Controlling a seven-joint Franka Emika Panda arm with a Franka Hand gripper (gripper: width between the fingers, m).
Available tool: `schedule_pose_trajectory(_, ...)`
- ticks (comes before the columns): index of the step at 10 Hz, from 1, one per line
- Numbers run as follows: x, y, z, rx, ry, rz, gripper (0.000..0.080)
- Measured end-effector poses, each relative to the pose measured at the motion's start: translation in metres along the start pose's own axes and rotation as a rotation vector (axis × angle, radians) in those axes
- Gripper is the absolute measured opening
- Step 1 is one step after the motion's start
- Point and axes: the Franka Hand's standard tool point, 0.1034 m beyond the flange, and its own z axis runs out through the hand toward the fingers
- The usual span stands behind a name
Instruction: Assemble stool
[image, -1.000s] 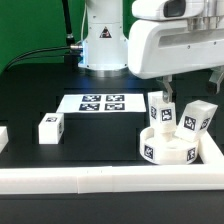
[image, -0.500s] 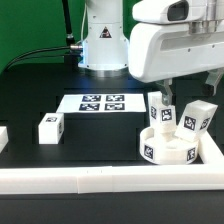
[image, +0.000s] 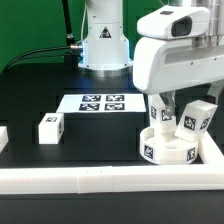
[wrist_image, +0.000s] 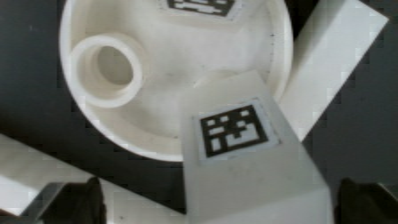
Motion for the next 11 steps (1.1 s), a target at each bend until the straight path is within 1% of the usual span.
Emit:
schedule_pose_trajectory(1,0.0012,-0.0001,-0.0019,-0.001,0.003,0.000,0.0636)
schedule_pose_trajectory(2,0.0013,0.0008,-0.0025,-0.001,0.004,0.002,0.0461)
schedule_pose_trajectory(3,0.0012,0.0012,-0.0021,-0.002,0.004,0.002,0.0334)
schedule_pose_trajectory(8,0.0013,0.0014,-0.0022,0.000,0.005,0.070,0.0334)
schedule_pose_trajectory(11,0.0021,-0.0003,-0.0019,-0.001,0.012,0.361,0.0334)
